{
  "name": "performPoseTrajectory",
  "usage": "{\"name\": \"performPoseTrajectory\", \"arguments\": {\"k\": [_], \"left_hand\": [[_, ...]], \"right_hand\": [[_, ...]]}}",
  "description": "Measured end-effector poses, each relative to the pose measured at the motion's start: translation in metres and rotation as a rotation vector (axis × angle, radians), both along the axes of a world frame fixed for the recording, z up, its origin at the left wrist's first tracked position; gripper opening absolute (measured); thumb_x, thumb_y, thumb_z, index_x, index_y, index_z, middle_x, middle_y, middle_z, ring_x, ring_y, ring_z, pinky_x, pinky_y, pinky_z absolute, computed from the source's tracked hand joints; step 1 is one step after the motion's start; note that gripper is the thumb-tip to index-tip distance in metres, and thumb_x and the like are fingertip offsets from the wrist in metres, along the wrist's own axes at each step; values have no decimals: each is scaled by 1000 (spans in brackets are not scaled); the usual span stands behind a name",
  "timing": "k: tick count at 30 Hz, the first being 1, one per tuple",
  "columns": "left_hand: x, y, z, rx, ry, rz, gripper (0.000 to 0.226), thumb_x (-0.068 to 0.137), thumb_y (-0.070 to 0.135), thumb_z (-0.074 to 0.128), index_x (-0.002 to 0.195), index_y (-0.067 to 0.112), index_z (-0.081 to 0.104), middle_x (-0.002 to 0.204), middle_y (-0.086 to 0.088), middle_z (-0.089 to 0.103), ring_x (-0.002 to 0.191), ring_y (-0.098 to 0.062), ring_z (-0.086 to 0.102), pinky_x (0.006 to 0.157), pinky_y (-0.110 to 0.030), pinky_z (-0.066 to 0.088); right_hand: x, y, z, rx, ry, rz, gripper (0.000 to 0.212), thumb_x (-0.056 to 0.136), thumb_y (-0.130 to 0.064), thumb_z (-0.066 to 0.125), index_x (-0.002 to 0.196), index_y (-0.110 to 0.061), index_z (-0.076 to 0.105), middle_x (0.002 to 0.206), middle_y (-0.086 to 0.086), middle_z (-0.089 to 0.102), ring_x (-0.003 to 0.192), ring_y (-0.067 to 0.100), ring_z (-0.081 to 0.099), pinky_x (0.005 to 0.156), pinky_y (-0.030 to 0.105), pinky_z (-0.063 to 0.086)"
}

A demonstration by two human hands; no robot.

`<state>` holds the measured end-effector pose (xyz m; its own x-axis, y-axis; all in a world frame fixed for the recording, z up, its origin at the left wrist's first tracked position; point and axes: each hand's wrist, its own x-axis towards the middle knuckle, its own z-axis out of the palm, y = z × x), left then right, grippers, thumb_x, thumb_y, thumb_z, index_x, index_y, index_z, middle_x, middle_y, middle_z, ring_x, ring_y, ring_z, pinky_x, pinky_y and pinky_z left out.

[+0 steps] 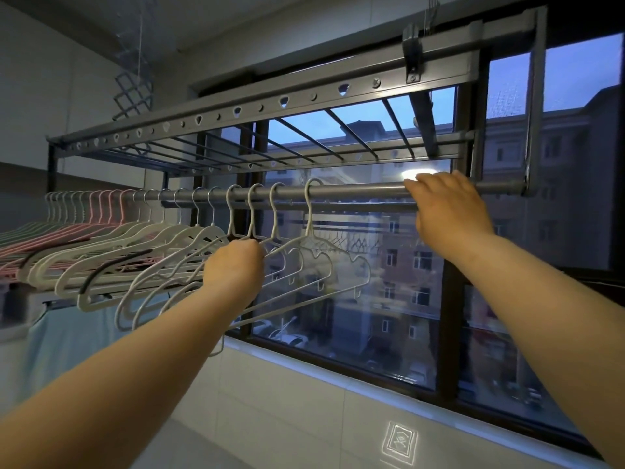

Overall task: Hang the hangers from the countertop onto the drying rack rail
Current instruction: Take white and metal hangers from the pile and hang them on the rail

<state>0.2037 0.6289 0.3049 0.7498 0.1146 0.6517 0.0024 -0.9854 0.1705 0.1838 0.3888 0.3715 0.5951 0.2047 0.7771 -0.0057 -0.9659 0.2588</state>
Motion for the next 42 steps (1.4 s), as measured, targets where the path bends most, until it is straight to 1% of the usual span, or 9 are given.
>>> {"name": "performPoseTrajectory", "arguments": {"k": [8,17,22,25,28,32,36,39,42], "left_hand": [[-4,6,0,-76,10,-17,19,92,18,50,102,5,60,83,-8,53,77,-26,50,69,-34,42],[-36,-2,-1,-129,-134,-249,36,91,29,52,124,14,55,119,-8,62,102,-26,59,79,-32,46],[-50,-31,-23,-133,-293,-605,28,90,20,53,114,12,63,119,-7,62,108,-24,57,89,-32,44],[-56,-63,-45,-131,-277,-791,30,84,27,53,97,7,71,99,-12,70,91,-30,65,79,-33,48],[-58,-105,-73,-179,-167,-953,36,74,41,41,81,21,70,82,-8,73,74,-17,65,68,-28,50],[-62,-176,-112,-218,-15,-1191,46,68,52,38,92,29,70,99,19,64,102,1,49,63,2,41],[-86,-268,-138,-206,112,-1382,50,62,59,30,111,55,35,100,45,50,80,21,52,70,6,36],[-104,-342,-163,-129,147,-1473,50,64,60,29,97,46,64,75,30,64,76,27,48,68,6,36],[-131,-415,-186,-75,241,-1545,65,62,63,21,105,40,64,76,39,54,75,32,45,66,8,34]], "right_hand": [[-8,-2,-1,-29,-2,-18,58,94,-10,45,146,-12,19,153,8,20,141,27,17,117,38,4],[-20,-18,-23,24,-77,8,55,92,-8,47,143,-7,29,153,13,22,142,29,13,117,38,-2],[-27,-52,-49,-12,-346,29,47,63,11,68,110,9,61,109,28,62,105,47,57,99,59,33],[-43,-83,-73,-51,-427,-47,39,64,2,52,101,7,64,98,24,66,92,43,64,90,60,42],[-65,-125,-100,-12,-367,-134,42,58,0,59,99,6,65,98,25,67,91,44,64,86,60,44],[-105,-194,-147,68,-235,-277,53,41,9,82,92,6,68,92,25,68,82,42,67,76,59,49],[-170,-285,-206,176,-136,-517,31,60,-8,56,86,-1,71,88,17,69,89,31,55,87,43,42],[-241,-344,-240,435,-29,-724,28,73,-3,61,100,0,67,101,20,66,98,35,53,87,40,40],[-309,-387,-268,685,75,-929,40,91,-16,50,130,-10,48,132,13,50,122,31,43,100,34,30]]}}
